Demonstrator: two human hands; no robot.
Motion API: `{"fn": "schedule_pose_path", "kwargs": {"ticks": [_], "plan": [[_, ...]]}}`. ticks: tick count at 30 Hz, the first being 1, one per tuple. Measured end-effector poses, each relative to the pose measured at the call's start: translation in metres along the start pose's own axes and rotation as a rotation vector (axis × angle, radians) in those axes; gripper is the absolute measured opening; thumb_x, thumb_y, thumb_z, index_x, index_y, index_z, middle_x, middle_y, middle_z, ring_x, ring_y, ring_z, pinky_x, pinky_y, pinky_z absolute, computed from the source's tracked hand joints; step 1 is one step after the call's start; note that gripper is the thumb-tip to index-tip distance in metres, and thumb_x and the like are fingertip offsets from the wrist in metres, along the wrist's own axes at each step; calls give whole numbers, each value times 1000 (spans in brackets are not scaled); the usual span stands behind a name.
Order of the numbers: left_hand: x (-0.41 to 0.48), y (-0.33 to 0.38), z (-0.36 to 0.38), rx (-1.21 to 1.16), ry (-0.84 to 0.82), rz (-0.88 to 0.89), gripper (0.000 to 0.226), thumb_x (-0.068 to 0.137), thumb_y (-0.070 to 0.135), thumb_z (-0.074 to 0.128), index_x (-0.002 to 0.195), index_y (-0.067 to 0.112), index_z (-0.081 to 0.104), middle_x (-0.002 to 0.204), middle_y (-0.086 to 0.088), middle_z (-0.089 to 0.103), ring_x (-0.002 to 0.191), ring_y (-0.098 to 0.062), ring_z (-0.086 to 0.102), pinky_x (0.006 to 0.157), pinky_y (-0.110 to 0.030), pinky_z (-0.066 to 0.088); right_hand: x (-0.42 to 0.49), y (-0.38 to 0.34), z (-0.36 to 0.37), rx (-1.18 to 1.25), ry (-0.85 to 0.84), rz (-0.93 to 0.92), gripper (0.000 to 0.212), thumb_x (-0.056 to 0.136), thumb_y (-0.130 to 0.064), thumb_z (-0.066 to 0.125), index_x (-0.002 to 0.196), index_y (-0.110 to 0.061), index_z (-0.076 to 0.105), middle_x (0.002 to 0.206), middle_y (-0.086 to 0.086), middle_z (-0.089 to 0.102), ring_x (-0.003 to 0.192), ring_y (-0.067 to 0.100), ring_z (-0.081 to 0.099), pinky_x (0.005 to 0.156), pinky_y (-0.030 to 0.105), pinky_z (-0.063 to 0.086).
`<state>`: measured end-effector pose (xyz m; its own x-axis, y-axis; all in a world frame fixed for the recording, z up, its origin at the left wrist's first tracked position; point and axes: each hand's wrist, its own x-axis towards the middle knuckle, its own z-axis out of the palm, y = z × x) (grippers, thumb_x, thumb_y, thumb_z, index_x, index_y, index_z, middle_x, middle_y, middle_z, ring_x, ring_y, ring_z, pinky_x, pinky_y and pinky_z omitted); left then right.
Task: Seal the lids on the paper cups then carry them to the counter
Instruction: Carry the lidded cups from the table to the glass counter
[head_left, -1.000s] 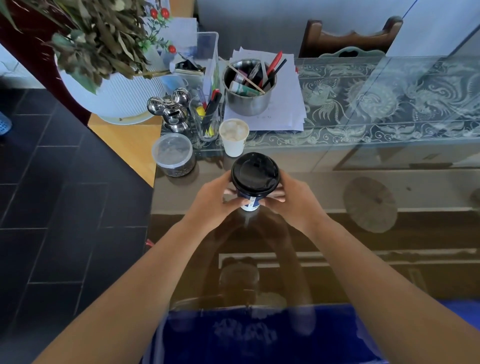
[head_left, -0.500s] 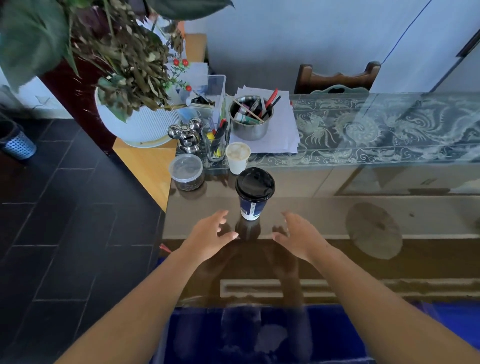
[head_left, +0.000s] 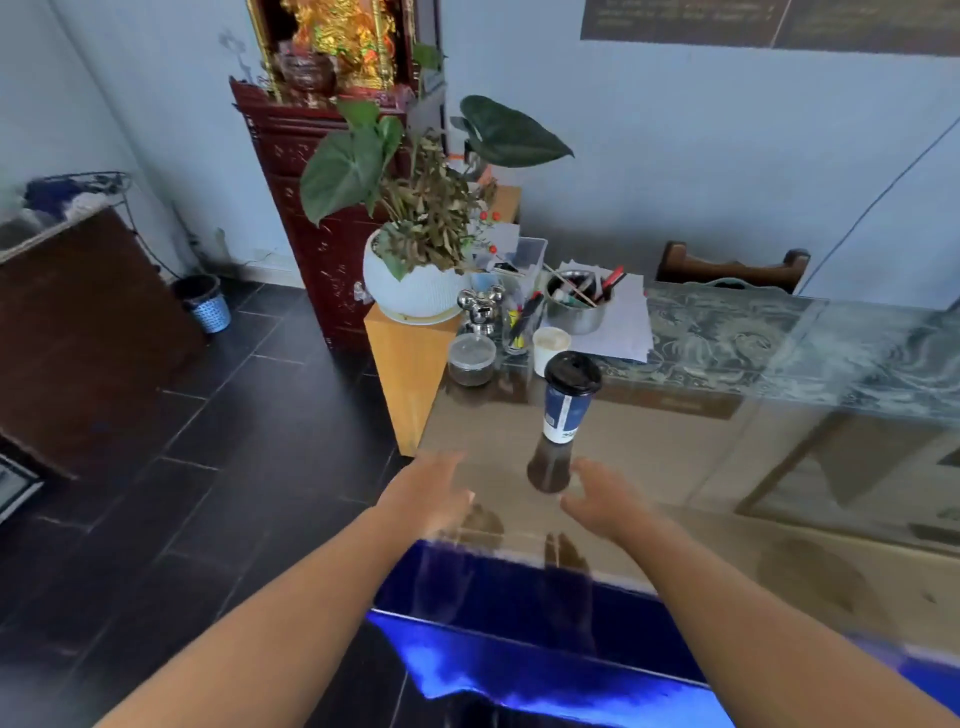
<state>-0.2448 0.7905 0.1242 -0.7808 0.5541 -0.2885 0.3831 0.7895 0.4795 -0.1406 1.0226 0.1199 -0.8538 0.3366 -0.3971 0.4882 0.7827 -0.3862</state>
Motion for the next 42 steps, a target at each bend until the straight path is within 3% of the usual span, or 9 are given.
{"fn": "schedule_pose_path", "kwargs": {"ticks": [2,4,9,14,17,25,32,37,42], "plan": [[-28,-24,-14,-39,45,2,51,97,29,66,145,34,51,142,5,61,127,-19,59,108,-37,48,0,-32,11,-31,-43,-61,55,94,-33,58,142,-9,48,141,16,57,127,34,56,103,40,46],[-52,-54,-28,-12,110,-81,48,96,32,65,143,28,54,140,2,62,128,-22,59,108,-38,48,4,-71,25,-64,-97,-139,53,98,-33,55,145,-11,47,146,16,54,132,34,53,106,38,43],[-116,-147,-63,17,225,-343,63,98,44,60,153,21,41,153,-1,51,140,-24,50,114,-37,40,12,-188,70,-50,-164,-344,59,100,-41,57,152,-20,40,154,9,47,139,28,48,115,43,39],[-187,-253,-101,-70,326,-563,66,99,46,59,155,19,38,153,-3,51,140,-23,49,115,-37,40,15,-333,126,-190,-200,-586,56,96,-47,59,146,-23,45,143,4,56,130,24,57,99,33,45],[-230,-323,-125,-125,394,-675,67,98,45,61,155,18,38,153,-3,51,139,-21,50,115,-36,40,14,-426,170,-225,-275,-700,57,96,-45,59,146,-21,45,144,5,55,132,24,55,104,37,46],[-359,-484,-172,-225,554,-962,66,97,45,61,153,16,41,149,-6,55,137,-23,52,112,-35,43,-17,-645,283,-354,-438,-960,56,96,-45,58,146,-24,43,145,1,54,127,22,57,96,33,46],[-441,-562,-175,-334,699,-1207,66,95,50,61,150,19,43,148,0,54,137,-22,51,108,-36,45,-56,-781,361,-490,-564,-1208,56,97,-44,57,147,-22,43,144,2,53,121,21,59,97,37,50],[-478,-605,-180,-392,739,-1380,50,92,44,62,132,14,56,132,-2,64,126,-26,58,100,-37,49,-78,-861,421,-560,-689,-1374,55,97,-42,59,146,-22,45,145,3,52,126,21,57,101,37,49],[-502,-653,-189,-442,836,-1555,61,95,45,61,148,18,47,148,-3,56,138,-24,51,109,-34,42,-88,-947,485,-641,-782,-1550,53,96,-43,59,144,-23,47,140,1,54,120,20,59,99,38,51]]}}
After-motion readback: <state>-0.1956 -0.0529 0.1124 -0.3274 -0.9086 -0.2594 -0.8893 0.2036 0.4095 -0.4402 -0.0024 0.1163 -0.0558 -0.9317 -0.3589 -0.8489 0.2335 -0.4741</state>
